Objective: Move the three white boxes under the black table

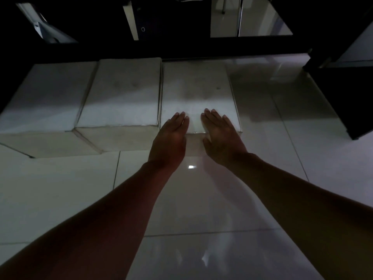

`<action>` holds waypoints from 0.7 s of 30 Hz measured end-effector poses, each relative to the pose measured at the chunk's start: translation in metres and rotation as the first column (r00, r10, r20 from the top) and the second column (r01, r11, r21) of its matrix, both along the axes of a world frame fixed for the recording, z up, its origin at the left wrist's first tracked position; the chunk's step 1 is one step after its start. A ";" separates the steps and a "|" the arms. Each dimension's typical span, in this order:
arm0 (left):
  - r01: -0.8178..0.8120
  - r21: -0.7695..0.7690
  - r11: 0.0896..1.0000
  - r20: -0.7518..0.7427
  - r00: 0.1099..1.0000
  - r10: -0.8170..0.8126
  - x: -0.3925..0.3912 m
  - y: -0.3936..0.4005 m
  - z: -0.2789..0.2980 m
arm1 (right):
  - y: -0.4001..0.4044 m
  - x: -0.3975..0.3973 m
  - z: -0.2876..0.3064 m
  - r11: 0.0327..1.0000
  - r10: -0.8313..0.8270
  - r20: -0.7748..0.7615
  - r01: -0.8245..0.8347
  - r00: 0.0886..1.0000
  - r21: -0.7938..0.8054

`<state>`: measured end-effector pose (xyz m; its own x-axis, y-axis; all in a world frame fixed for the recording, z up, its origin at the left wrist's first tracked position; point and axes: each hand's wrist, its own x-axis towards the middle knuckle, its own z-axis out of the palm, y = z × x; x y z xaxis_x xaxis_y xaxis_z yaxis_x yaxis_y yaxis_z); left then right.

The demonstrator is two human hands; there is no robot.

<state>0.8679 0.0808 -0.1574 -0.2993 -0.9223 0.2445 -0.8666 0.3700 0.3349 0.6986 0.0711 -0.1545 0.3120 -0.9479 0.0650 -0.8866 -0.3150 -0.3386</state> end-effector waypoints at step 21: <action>0.015 -0.032 0.999 0.034 0.999 -0.014 0.002 -0.023 -0.006 | -0.026 0.003 -0.007 0.999 0.021 -0.014 -0.022 1.000 -0.036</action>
<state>0.8694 0.0583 -0.1634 -0.3213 -0.9094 0.2640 -0.8714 0.3930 0.2935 0.7015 0.0450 -0.1612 0.3335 -0.9380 0.0948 -0.8841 -0.3460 -0.3141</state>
